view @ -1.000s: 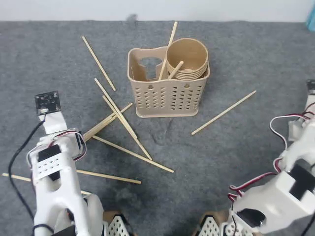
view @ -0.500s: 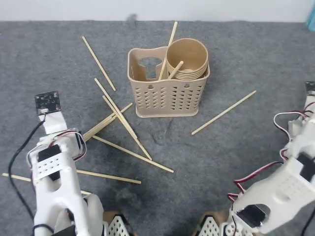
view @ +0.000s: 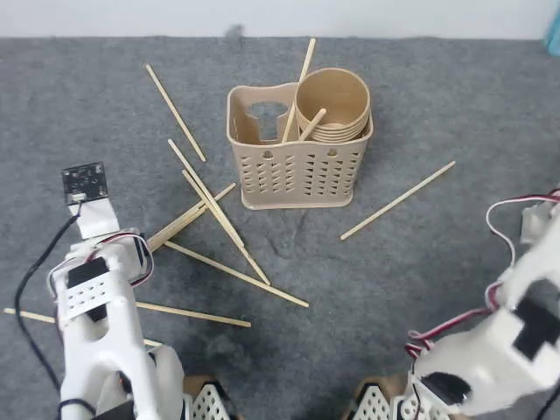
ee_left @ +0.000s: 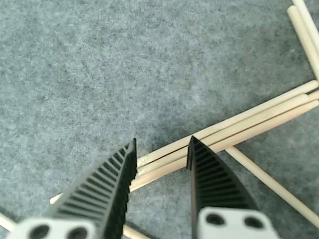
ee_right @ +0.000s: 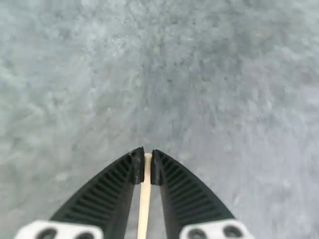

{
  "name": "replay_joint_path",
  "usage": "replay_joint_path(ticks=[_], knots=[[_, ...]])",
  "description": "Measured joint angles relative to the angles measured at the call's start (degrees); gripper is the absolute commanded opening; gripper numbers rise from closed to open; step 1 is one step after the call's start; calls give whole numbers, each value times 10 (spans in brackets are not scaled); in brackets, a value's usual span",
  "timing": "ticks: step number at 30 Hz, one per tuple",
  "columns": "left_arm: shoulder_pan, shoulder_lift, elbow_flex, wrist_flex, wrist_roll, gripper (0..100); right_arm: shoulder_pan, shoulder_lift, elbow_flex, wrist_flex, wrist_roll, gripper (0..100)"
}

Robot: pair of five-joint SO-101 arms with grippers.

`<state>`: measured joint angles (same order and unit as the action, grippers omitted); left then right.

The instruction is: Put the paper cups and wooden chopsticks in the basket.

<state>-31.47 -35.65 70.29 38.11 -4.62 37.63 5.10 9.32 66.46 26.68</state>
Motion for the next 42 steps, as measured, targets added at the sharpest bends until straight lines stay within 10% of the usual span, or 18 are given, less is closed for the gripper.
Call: replay_joint_path(ticks=[10,23,36,42], knots=[[0,0,0,0,0,162,-7,-253,60,93,-102,8],[0,0,0,0,0,162,-126,-542,200,-32,-234,8],[0,0,0,0,0,162,-417,-584,-59,-49,-414,8],[0,0,0,0,0,162,-566,-588,-63,-231,-425,8]])
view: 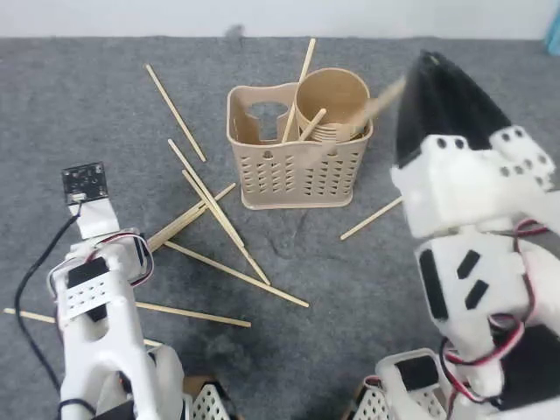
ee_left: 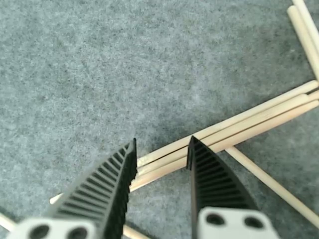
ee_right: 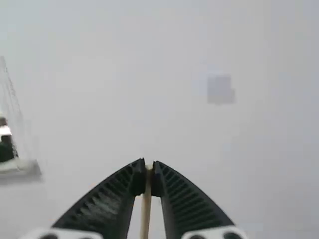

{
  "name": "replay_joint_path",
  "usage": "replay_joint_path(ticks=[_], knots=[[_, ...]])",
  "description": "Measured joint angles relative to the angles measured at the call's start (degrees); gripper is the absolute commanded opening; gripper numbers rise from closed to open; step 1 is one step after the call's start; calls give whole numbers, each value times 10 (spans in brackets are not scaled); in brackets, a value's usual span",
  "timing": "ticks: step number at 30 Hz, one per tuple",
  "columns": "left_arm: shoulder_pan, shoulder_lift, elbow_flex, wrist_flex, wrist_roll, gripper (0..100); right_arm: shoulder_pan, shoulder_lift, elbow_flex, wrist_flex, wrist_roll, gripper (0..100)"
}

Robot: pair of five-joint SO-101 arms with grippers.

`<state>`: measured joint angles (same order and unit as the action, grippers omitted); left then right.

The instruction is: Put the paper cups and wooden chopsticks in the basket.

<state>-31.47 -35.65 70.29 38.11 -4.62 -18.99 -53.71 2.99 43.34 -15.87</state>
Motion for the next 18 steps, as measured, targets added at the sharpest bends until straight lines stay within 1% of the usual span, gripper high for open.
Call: replay_joint_path(ticks=[3,6,14,18], knots=[[0,0,0,0,0,162,-18,24,4,-102,0,8],[-1,0,0,0,0,162,-19,71,5,-153,0,8],[-5,0,0,0,0,162,-21,219,7,-171,-4,9],[-5,0,0,0,0,162,-21,299,8,-171,-47,9]])
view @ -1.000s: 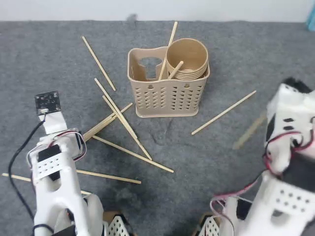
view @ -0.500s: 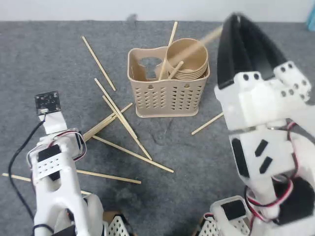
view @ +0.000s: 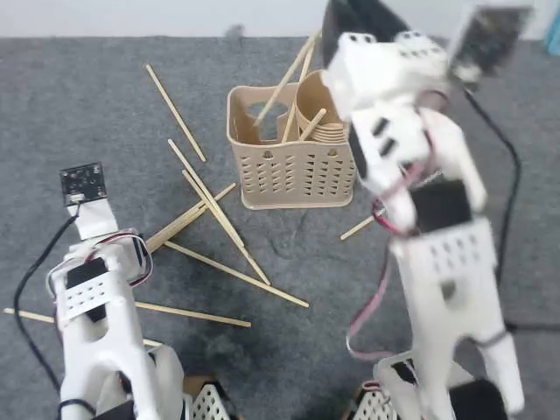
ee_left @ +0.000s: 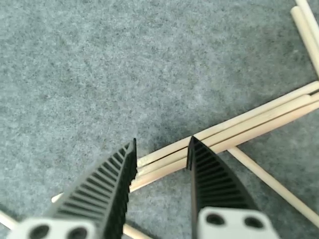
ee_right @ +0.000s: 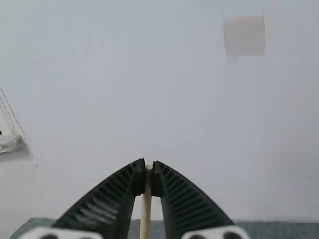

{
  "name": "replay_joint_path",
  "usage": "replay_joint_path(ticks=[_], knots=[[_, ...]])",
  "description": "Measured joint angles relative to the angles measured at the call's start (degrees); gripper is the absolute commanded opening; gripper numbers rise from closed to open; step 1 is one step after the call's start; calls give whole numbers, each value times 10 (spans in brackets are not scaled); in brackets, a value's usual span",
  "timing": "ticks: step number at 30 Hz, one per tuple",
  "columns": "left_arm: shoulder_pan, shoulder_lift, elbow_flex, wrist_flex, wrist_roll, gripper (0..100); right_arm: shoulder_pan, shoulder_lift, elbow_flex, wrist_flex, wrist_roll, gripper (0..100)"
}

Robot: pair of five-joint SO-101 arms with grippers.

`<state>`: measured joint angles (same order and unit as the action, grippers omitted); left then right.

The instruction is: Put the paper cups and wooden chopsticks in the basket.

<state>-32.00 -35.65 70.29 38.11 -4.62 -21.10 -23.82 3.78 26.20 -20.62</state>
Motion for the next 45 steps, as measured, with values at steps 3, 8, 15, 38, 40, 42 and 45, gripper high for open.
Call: replay_joint_path(ticks=[3,8,15,38,40,42,45], knots=[[0,0,0,0,0,162,-2,43,18,0,-31,9],[0,0,0,0,0,162,-36,57,102,0,-37,12],[0,0,0,0,0,162,-93,57,156,-11,30,29],[0,0,0,0,0,162,-65,-100,-30,298,109,216],[0,0,0,0,0,162,-37,-146,-36,359,109,215],[0,0,0,0,0,162,-4,-193,-36,434,109,187],[0,0,0,0,0,162,50,-258,-30,542,109,71]])
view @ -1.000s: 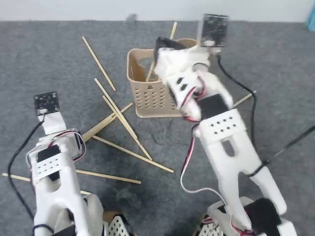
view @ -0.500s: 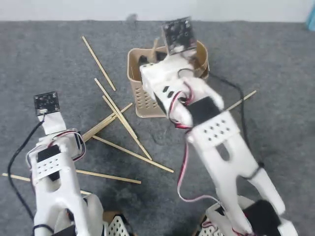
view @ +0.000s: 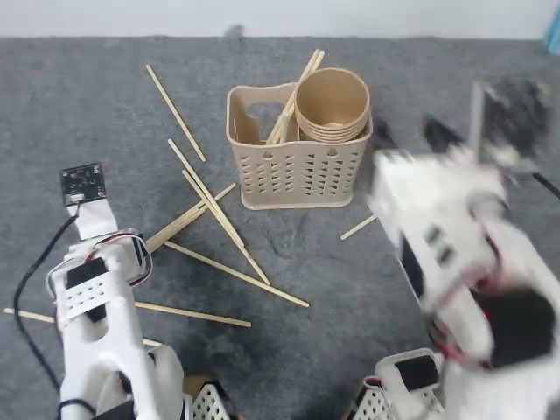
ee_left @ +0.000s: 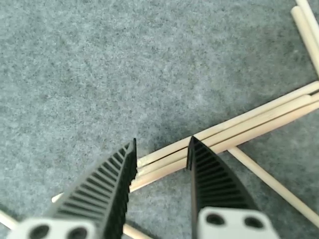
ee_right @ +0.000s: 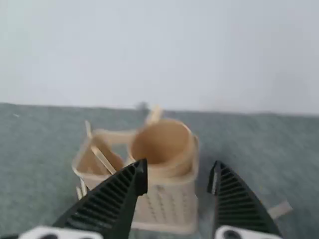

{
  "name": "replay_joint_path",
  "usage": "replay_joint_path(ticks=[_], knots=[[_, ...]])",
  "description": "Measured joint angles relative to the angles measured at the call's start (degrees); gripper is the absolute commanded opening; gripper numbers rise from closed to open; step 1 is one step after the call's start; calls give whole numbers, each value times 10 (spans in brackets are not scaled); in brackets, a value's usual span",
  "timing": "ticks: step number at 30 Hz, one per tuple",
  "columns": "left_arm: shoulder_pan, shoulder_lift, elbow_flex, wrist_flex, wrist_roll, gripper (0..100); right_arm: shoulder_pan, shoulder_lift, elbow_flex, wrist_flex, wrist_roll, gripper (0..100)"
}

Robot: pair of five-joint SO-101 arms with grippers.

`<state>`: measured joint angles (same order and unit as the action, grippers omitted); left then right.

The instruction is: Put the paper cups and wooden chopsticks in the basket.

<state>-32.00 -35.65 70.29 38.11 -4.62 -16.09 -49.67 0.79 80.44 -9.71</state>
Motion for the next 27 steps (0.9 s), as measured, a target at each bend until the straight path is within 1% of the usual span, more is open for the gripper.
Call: replay_joint_path(ticks=[1,2,4,6,9,11,13,15,18,22,25,27], knots=[[0,0,0,0,0,162,25,-24,9,33,0,22],[0,0,0,0,0,162,50,-47,23,61,2,0],[0,0,0,0,0,162,103,-77,58,104,8,30],[0,0,0,0,0,162,148,-96,113,124,36,9],[0,0,0,0,0,162,222,-113,216,118,87,8],[0,0,0,0,0,163,258,-111,298,90,123,8],[0,0,-11,17,18,163,288,-105,389,41,145,8],[0,0,-42,47,33,163,302,-105,479,-19,152,8],[11,0,-109,111,43,163,303,-105,605,-114,152,8],[42,0,-215,215,54,163,302,-105,728,-225,124,8],[69,0,-281,268,86,163,280,-108,766,-251,120,8],[88,0,-314,280,105,163,273,-116,775,-253,120,8]])
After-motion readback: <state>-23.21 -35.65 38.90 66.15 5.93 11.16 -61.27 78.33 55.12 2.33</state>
